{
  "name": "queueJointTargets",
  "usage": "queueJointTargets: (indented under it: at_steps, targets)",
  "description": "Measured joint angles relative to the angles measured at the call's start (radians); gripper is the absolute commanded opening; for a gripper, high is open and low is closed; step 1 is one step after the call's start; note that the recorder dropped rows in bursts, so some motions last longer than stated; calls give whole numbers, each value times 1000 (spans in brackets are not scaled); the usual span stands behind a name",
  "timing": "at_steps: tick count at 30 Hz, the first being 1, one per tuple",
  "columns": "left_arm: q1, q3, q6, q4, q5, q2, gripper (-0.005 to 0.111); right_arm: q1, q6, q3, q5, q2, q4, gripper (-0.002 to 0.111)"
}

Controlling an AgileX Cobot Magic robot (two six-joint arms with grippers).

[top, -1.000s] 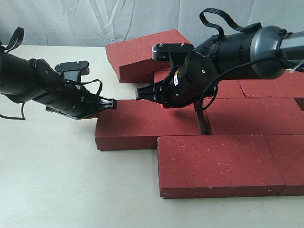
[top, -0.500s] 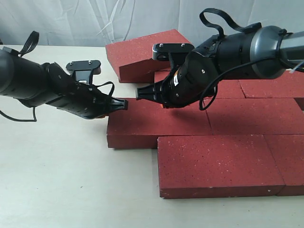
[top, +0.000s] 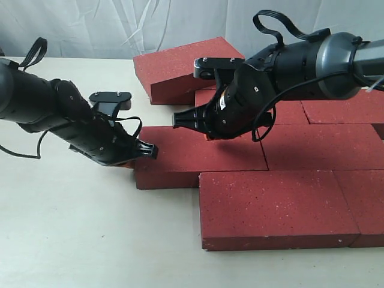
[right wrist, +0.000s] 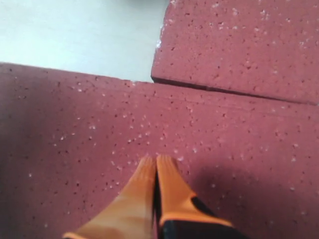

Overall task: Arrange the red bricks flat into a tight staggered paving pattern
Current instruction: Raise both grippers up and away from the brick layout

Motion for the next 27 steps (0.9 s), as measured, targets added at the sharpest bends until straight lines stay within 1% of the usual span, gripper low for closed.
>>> queueJointTargets:
  at_steps: [3,5,10,14,17,22,25,27]
  targets:
    - [35,0,-15,2,107,-10,0,0,-3,0,83,-24,9,-1]
    - [46,0,-24,4,145,-24,0,0,-11,0,120,-36,11,-1]
    - [48,0,-30,10,225,-76,0,0,-38,0,208,-71,17,-1]
    - [48,0,-84,33,266,-129,0,0,-45,0,269,-99,23,-1]
    - [48,0,-180,114,277,-179,0,0,-60,18,278,-126,45,-1]
    - [48,0,-350,340,323,-269,0,0,-83,99,246,-180,76,-1]
    - [49,0,-398,440,359,-328,0,0,-89,152,228,-208,80,-1]
    - [49,0,-409,481,381,-369,0,0,-89,183,204,-226,85,-1]
